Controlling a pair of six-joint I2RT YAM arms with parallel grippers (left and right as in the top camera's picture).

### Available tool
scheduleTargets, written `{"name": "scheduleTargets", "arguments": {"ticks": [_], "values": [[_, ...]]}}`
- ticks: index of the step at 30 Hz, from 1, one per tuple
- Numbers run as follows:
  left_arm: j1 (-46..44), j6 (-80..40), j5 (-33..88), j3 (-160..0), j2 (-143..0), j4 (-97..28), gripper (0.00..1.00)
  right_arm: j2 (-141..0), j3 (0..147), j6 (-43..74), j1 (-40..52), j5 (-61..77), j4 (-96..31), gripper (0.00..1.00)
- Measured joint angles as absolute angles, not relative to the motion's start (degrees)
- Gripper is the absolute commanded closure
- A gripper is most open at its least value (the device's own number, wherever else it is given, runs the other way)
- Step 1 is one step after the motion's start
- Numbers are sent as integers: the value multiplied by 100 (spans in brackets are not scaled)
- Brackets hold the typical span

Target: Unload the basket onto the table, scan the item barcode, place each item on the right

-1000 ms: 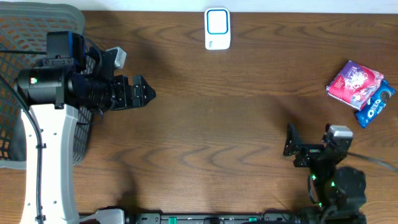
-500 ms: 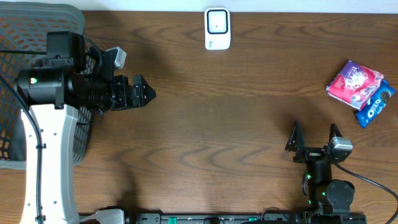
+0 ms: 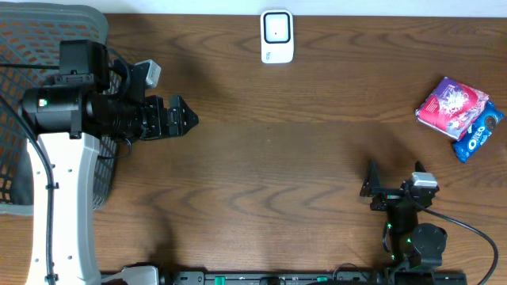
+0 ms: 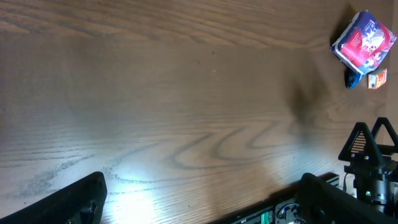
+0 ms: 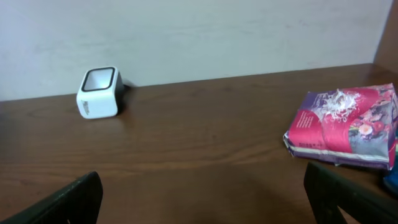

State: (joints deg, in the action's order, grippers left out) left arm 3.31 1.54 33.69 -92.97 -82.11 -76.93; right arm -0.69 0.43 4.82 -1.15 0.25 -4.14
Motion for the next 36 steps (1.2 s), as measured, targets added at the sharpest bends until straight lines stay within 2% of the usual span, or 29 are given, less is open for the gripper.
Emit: {"name": "scheduleTargets", "arguments": {"ticks": [15, 36], "values": [[331, 154, 3369, -9297, -8211, -7693, 2, -69, 40, -73, -115, 25, -410, 1], [331, 154, 3369, -9297, -8211, -7693, 2, -69, 40, -115, -115, 25, -410, 1]]}}
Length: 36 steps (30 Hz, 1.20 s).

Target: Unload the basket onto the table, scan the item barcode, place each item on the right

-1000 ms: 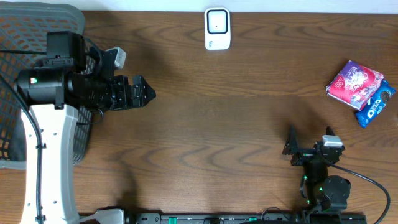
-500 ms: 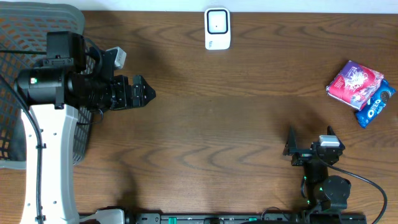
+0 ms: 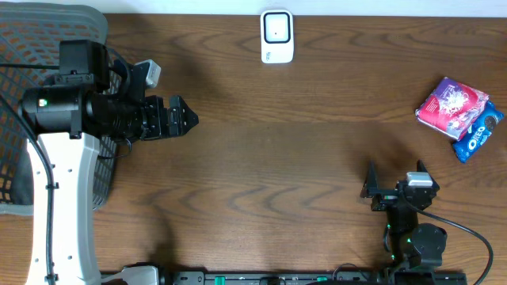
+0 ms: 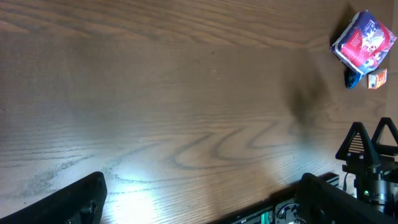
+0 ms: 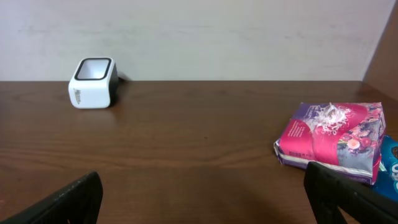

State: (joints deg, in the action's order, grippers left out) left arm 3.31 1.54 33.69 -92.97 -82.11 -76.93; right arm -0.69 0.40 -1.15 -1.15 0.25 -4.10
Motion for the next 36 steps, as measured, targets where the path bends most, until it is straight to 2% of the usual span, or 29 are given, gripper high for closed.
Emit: {"name": "scheduleTargets", "arguments": {"ticks": [9, 13, 26, 31, 36], "values": [[331, 154, 3299, -9295, -8197, -7688, 2, -69, 43, -115, -115, 25, -410, 1], [331, 261, 3162, -8897, -7817, -7223, 2, -69, 40, -115, -115, 25, -410, 1], [331, 1280, 3111, -5334, -4327, -4491, 2, -69, 40, -130, -115, 27, -405, 1], [331, 1378, 3111, -4060, -2974, -4322, 2, -69, 40, -137, -115, 27, -405, 1], [331, 1398, 2998, -3450, -1916, -4270, 2, -69, 40, -137, -115, 27, -408, 1]]}}
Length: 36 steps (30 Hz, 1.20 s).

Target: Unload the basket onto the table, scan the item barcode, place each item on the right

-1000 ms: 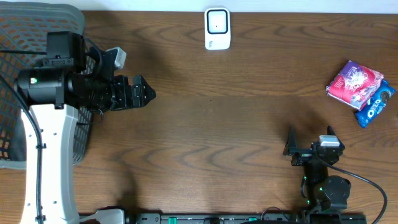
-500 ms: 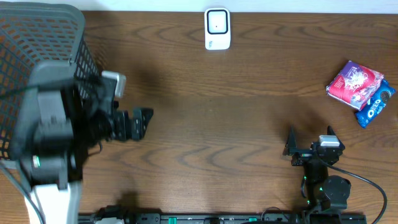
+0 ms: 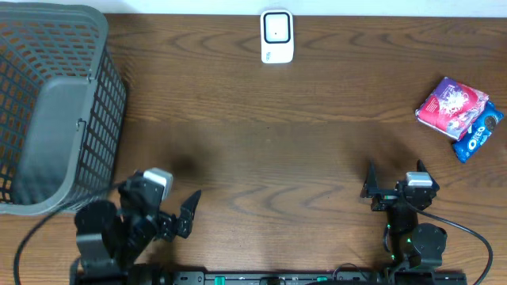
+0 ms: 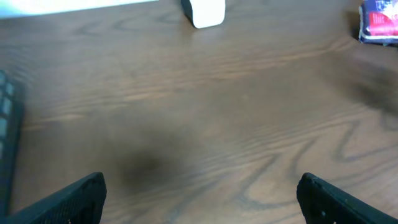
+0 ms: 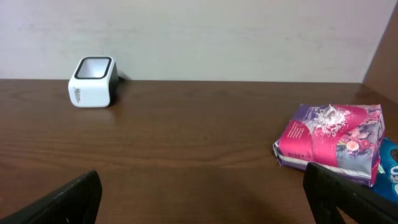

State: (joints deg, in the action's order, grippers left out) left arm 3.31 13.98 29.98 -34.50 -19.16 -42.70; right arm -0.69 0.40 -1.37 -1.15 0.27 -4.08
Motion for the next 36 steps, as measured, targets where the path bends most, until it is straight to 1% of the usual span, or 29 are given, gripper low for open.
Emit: {"name": "scheduleTargets", "arguments": {"ticks": [2, 8, 12, 14, 19, 23, 32, 36], "values": [[331, 1400, 2980, -3227, -1627, -3992, 2, -69, 40, -137, -115, 27, -408, 1], [331, 1400, 3011, -2246, -1081, -2536, 2, -69, 40, -137, -115, 27, -408, 1], [331, 1391, 3000, -1712, -668, -1791, 2, -69, 40, -137, -115, 27, -408, 1], [329, 1181, 2832, -1509, -462, -1459, 2, -69, 40, -137, -115, 27, -408, 1], [327, 480, 2104, -1111, -163, -956, 2, -69, 40, -137, -115, 27, -408, 1], [327, 237, 1811, -770, -73, -392, 2, -69, 40, -137, -115, 27, -408, 1], [318, 78, 1634, -233, -62, 657, 2, -69, 40, -139, -115, 27, -408, 1], [191, 19, 1612, -56, -60, 725, 2, -69, 40, -139, -115, 27, -408, 1]]}}
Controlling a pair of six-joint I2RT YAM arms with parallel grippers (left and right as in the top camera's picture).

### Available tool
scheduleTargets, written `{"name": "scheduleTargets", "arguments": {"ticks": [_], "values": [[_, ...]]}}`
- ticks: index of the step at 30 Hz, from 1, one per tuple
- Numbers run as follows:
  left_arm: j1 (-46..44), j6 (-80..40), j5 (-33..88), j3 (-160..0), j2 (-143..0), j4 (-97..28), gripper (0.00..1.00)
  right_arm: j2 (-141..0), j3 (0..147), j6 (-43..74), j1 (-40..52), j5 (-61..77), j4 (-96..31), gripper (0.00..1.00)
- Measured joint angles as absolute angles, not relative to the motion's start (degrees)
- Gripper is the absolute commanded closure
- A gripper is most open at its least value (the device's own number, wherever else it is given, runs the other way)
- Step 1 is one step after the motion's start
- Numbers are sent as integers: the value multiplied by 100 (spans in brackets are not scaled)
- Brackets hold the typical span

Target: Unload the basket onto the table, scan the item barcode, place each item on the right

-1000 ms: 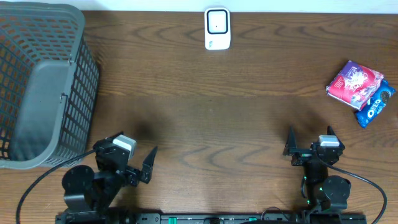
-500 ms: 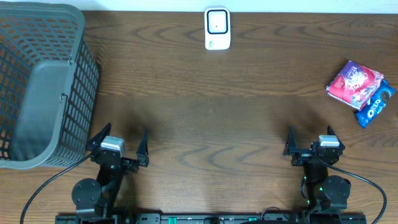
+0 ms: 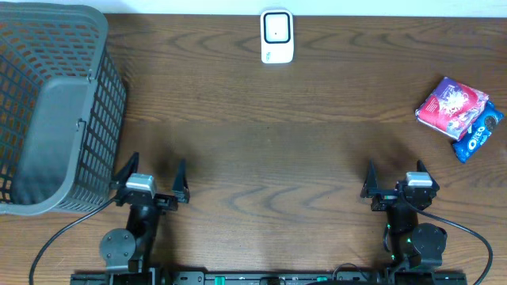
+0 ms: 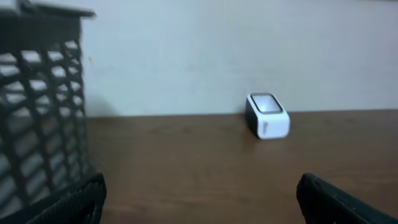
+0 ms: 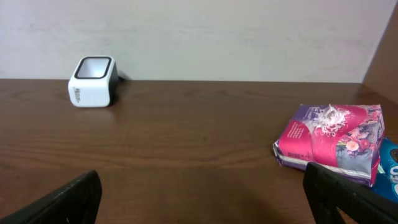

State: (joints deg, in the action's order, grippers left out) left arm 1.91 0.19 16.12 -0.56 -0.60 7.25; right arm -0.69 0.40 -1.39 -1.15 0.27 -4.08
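Note:
The white barcode scanner (image 3: 277, 36) stands at the back middle of the table; it also shows as the scanner (image 4: 267, 115) and the scanner (image 5: 93, 82) in the wrist views. A pink packet (image 3: 451, 107) and a blue Oreo pack (image 3: 478, 134) lie at the far right, the packet (image 5: 333, 142) ahead of my right gripper. My left gripper (image 3: 150, 170) sits low at the front left, open and empty. My right gripper (image 3: 394, 176) sits at the front right, also open and empty. Both point toward the back wall.
A grey mesh basket (image 3: 47, 103) fills the left back corner, and its wall (image 4: 37, 112) stands close on the left in the left wrist view. A pale wall runs along the table's back edge.
My left arm has moved from a slanted pose at the front left to a level one there, now facing the back wall. Right arm and all objects are unchanged.
My left arm was stretched out beside the basket's right edge, open and empty, and stayed so at the second moment while the right wrist view shifted slightly. Then the left arm was down at the front left. Now both arms sit low at the front.

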Motion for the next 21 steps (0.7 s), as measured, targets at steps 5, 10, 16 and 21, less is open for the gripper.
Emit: {"name": "scheduleTargets", "arguments": {"ticks": [5, 10, 16, 21], "values": [[128, 19, 1592, -36, -58, 202, 2, -69, 40, -139, -115, 27, -405, 1], [128, 19, 1457, -113, -60, -58, 2, -69, 40, -156, -115, 27, -408, 1], [128, 19, 1203, -132, -60, -119, 2, -69, 40, -156, -115, 27, -408, 1], [128, 19, 921, -134, -60, -152, 2, -69, 40, -156, -115, 27, -408, 1]]}}
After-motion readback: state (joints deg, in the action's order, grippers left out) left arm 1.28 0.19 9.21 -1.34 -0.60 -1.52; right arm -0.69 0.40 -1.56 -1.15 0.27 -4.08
